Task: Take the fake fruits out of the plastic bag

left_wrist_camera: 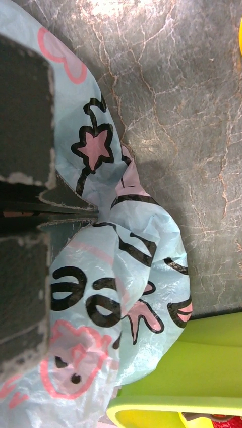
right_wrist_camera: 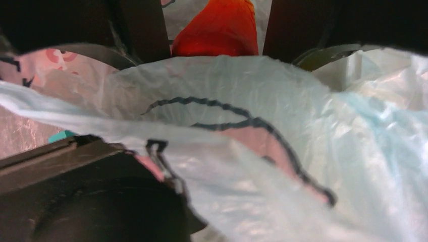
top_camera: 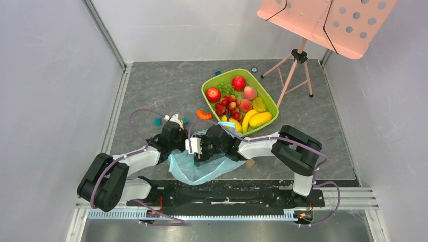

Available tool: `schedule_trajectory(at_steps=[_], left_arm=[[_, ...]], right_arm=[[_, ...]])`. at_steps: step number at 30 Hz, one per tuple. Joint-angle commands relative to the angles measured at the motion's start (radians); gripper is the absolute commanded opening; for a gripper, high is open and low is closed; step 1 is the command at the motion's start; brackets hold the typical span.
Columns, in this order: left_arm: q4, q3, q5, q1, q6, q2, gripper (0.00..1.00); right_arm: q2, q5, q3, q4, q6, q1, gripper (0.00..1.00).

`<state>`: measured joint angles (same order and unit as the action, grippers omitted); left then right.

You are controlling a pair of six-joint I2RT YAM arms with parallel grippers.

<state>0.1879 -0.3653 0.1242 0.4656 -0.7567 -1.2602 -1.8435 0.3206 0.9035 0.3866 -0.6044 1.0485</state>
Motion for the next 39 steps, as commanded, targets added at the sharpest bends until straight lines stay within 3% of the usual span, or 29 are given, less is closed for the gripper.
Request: schedule_trajectory(at_steps=[1, 5, 10, 29, 34, 39], left_arm=[[0.053, -0.017, 0.058, 0.012, 0.025, 0.007, 0.02], [0.052, -0.008, 0.054, 0.011, 0.019, 0.016, 0.02], [0.033, -0.001, 0.025, 0.012, 0.011, 0.037, 0.02], [-0.057, -0.004, -0.072, 0.011, 0.006, 0.111, 0.02], [-0.070, -0.015, -0.072, 0.011, 0.004, 0.109, 0.02], [-0.099, -0.022, -0.086, 0.011, -0.002, 0.114, 0.02]], right_arm=[[-0.030, -0.022, 0.045, 0.023, 0.023, -0.010, 0.55], [-0.001, -0.024, 0.023, 0.020, 0.040, -0.020, 0.40], [0.098, -0.009, -0.031, 0.007, 0.057, -0.020, 0.33], [0.638, 0.175, -0.243, -0.156, 0.243, 0.020, 0.31], [0.712, 0.085, -0.153, -0.216, 0.316, 0.018, 0.30], [0.679, 0.087, -0.006, -0.215, 0.438, -0.006, 0.31]])
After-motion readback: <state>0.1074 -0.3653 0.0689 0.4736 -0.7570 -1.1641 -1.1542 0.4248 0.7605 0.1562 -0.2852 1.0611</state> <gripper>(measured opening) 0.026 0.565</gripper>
